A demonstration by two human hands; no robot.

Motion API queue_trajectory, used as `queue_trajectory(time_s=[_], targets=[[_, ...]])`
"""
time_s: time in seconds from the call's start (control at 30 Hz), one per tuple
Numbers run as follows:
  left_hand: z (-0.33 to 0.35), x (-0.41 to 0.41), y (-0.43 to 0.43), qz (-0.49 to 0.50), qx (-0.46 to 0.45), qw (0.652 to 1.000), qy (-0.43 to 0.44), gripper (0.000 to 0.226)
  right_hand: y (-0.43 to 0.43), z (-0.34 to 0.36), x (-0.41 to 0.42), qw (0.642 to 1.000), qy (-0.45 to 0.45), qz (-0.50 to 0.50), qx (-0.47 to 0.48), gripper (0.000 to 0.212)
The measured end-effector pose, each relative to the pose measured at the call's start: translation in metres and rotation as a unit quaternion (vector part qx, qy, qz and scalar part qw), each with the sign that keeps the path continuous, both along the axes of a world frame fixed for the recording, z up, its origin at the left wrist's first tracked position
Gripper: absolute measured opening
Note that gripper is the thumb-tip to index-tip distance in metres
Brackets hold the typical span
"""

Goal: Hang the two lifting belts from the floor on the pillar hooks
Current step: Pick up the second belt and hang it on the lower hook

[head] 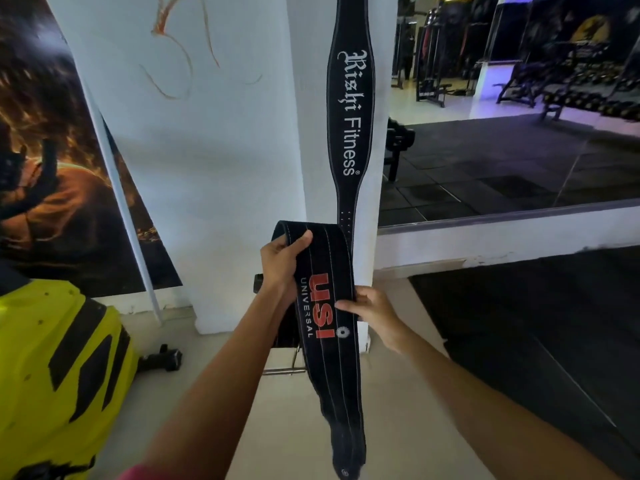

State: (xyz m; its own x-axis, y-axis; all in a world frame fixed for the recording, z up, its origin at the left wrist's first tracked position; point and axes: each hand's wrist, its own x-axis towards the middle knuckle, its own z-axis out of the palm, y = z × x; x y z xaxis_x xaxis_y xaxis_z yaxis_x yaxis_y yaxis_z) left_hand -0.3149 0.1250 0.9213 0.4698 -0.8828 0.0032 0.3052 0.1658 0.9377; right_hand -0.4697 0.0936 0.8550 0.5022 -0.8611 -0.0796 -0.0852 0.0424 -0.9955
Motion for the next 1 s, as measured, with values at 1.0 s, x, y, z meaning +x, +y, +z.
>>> queue_trajectory(time_s=[1.0], targets=[[-0.006, 0.016, -0.029, -0.116, 0.149, 0.978, 0.09, 0.015, -0.028, 0.045, -0.017, 0.996, -0.031, 0.065, 0.052, 0.025]])
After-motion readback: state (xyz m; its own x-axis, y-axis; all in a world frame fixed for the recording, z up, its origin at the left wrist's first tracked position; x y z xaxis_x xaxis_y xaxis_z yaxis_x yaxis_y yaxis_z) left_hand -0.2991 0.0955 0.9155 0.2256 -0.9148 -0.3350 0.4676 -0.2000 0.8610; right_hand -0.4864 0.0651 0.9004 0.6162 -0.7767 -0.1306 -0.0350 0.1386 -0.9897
